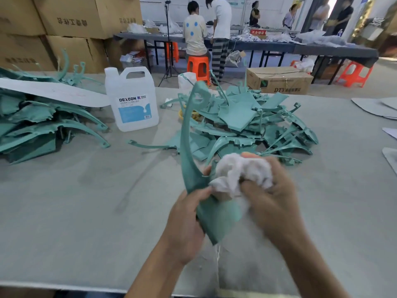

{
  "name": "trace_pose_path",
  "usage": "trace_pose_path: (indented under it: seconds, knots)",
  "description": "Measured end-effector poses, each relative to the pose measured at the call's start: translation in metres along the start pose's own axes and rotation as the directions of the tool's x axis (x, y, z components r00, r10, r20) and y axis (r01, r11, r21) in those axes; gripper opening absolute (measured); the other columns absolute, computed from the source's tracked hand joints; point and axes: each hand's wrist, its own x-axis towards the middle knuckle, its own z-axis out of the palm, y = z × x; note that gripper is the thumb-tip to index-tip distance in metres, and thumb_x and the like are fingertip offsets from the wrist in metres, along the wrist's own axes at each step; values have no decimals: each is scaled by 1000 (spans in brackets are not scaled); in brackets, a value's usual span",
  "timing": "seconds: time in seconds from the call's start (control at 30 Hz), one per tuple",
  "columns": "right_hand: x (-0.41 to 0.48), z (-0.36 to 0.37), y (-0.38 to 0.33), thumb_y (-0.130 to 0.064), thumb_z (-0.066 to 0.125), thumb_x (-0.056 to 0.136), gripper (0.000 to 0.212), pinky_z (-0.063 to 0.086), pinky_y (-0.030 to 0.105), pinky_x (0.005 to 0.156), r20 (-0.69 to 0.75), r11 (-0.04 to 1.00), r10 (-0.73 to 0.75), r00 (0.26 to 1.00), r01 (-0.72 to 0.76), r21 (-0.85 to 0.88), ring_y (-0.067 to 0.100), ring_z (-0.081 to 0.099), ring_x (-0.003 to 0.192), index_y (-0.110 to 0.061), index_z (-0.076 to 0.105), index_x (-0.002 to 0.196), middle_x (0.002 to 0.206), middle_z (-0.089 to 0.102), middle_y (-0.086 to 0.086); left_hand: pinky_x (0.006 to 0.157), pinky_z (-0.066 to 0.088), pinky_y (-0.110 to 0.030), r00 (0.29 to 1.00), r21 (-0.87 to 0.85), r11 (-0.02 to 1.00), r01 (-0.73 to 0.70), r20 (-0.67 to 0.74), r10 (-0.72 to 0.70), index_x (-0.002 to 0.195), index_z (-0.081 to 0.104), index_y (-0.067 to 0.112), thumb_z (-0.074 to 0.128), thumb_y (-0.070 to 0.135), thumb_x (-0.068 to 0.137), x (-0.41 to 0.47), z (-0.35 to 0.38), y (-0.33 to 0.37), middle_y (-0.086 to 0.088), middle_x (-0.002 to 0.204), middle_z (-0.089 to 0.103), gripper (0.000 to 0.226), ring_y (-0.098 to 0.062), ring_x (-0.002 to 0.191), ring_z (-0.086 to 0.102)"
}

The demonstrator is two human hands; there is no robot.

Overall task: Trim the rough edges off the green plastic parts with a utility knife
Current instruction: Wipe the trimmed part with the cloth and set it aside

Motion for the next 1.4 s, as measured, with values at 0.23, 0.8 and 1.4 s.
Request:
trace_pose_path:
  seconds: [0.23, 0.8, 1.4]
  knots:
    - [-36, 62, 15, -56, 50, 97, 51, 41, 44, 111, 144, 999, 51, 988, -51, -4, 2, 49, 134, -47, 42, 147, 136, 56, -32, 107, 49, -44, 1000, -54, 998, 20, 0, -20, 120, 73, 30, 52, 60, 93, -3, 3, 11, -6, 125, 70, 45, -26, 122, 63]
    - [-21, 72, 17, -44, 36, 109, 31, 40, 10, 100, 110, 993, 2, 994, -14, 115, -6, 52, 126, -59, 47, 133, 132, 56, -33, 112, 39, -27, 996, 49, 995, -89, -20, 90, 124, 70, 36, 56, 72, 82, -14, 13, 1, 8, 135, 65, 57, -4, 129, 56]
    - [-34, 45, -6, -52, 55, 97, 34, 55, 48, 79, -46, 835, 284, 958, -223, 503, 39, 67, 91, -23, 72, 103, 100, 70, 19, 82, 59, -37, 984, -167, 978, -124, -144, 101, 113, 70, 30, 47, 82, 80, -13, -6, 10, -6, 118, 71, 65, -21, 107, 70]
